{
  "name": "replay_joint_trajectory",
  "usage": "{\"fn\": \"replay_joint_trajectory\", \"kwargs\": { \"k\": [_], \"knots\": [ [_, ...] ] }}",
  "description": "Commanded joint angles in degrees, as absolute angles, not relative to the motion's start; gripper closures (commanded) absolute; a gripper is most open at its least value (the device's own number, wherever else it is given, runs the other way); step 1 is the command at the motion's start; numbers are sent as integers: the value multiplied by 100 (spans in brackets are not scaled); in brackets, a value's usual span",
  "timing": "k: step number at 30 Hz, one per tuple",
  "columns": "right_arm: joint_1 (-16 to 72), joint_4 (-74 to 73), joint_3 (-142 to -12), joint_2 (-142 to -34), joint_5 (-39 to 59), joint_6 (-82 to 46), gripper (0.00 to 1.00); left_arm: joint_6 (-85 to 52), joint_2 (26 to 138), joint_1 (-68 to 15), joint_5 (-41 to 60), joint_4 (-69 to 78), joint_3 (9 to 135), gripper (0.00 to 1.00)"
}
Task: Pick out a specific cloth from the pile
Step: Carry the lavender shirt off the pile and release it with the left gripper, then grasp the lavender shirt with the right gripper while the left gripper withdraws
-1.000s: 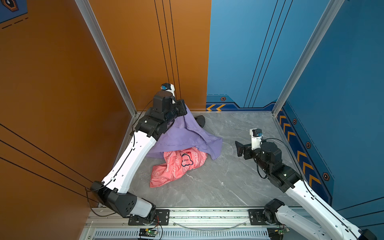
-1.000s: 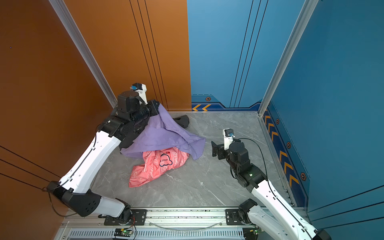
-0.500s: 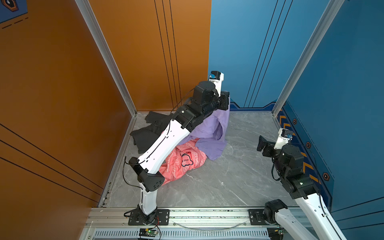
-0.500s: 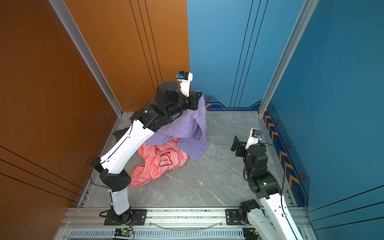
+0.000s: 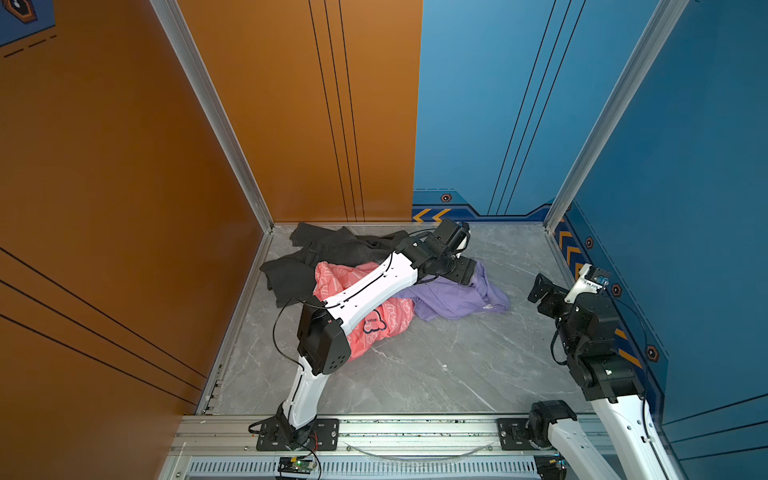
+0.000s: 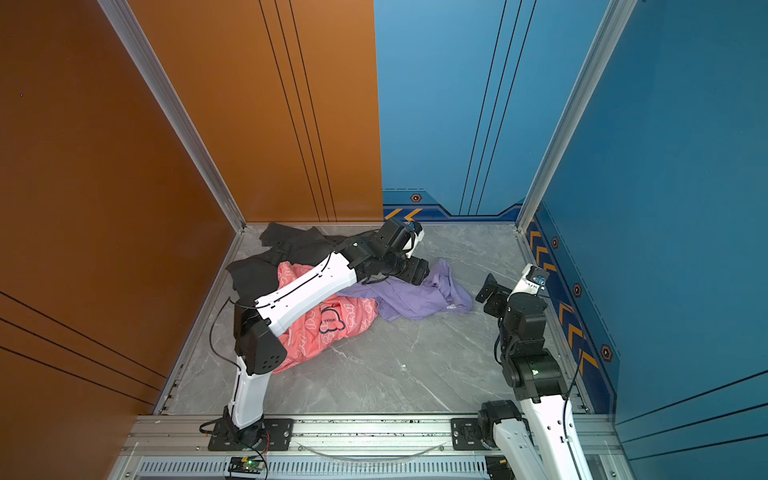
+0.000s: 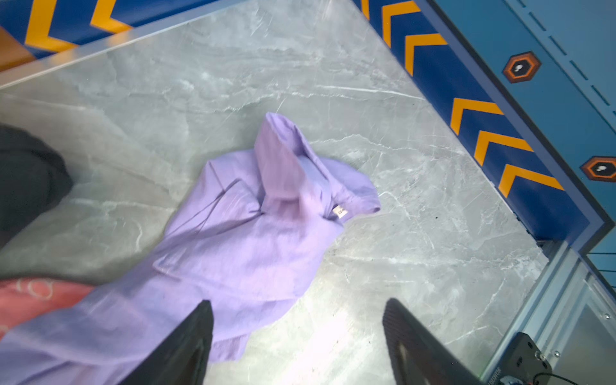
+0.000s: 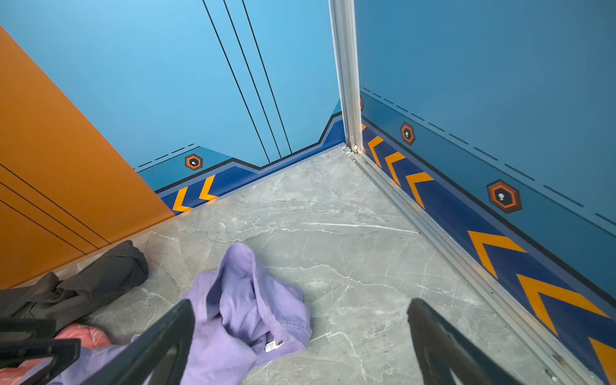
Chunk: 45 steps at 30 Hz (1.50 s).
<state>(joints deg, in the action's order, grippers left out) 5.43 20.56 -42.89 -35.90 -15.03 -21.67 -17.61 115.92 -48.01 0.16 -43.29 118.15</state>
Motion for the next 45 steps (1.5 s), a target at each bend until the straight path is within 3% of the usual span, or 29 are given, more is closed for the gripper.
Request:
{"fn": "replay_joint_trajectory", "kwargs": {
  "k": [1, 5, 17, 26, 34, 38, 45],
  "knots": [
    [518, 1942, -4166, -3831, -954, -2472, 0, -1793, 10730, -4687, -414, -4365, 11322, 10],
    [687, 1661, -4191, -4302, -470, -2631, 2, -1905, 9775, -4595, -901, -3714, 9833, 0],
    [2608, 1906, -5444, -6795, -1080, -1699, 3, -2140, 7354, -4050, -1152, -1762, 6505, 2],
    [3203, 2786, -7041, -9110, -1001, -974, 3, -2080, 6787, -3578, -802, -916, 5812, 2],
    [3758, 3345, -7828, -10258, -958, -401, 6, -2280, 6167, -2994, -424, 111, 4949, 2],
    [3816, 3457, -7977, -10659, -1038, -353, 12, -2054, 6003, -2836, -291, -113, 4959, 2],
    [3789, 3619, -8449, -11353, -1355, -392, 44, -2208, 5748, -2604, -248, -25, 4667, 2]
  ]
}}
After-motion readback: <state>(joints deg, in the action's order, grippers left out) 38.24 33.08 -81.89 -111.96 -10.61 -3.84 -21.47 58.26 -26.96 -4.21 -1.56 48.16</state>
